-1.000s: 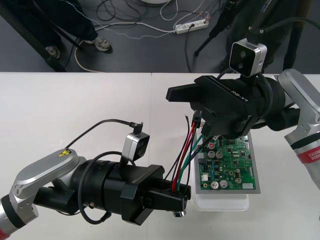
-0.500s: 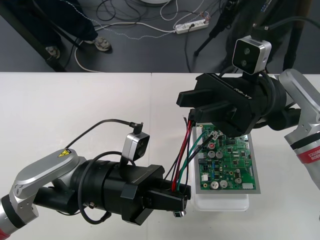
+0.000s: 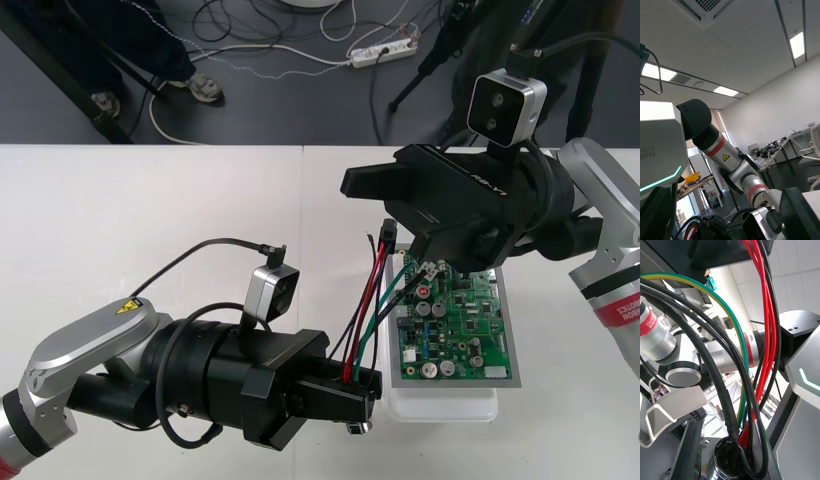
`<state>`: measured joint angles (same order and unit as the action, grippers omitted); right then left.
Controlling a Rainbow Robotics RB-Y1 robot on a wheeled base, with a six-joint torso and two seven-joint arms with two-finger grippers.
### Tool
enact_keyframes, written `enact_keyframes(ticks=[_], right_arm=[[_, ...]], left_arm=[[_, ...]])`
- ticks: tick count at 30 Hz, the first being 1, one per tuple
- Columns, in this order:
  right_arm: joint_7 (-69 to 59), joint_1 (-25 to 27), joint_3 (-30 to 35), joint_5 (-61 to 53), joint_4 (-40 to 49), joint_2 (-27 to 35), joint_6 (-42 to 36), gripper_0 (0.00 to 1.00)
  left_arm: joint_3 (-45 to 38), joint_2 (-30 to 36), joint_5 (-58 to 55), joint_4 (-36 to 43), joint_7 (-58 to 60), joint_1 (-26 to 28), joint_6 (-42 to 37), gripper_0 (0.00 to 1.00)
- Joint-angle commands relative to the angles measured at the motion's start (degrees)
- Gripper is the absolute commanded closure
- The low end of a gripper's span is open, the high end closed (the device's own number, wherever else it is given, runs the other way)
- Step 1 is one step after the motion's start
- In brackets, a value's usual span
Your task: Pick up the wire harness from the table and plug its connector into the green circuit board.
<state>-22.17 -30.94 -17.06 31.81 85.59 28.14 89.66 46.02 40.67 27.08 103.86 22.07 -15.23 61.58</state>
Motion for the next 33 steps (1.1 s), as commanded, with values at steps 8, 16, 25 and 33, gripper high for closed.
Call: enact_keyframes(ticks=[8,16,25,33], right_arm=[[2.0,-0.4,-1.6,-0.1,0.9,4.5,0.3,0.0],[2.1,0.4,-1.7,0.7,1.0,8.0,0.3,0.0],[2.1,1.8,-0.1,0.5,0.9,12.5,0.3,0.0],[1.7,2.5,1.1,0.5,1.0,12.2,0.3,0.0]], left_arm=[[0.9,-0.9,-0.6,2.1,0.2,-1.7,-1.4,1.0],[1.0,-0.9,-0.6,2.1,0.1,-1.7,-1.4,1.0],[1.0,-1.4,-0.6,2.1,0.0,-1.7,-1.4,1.0],[1.0,-1.3,-0.6,2.1,0.0,-1.6,-1.4,1.0]])
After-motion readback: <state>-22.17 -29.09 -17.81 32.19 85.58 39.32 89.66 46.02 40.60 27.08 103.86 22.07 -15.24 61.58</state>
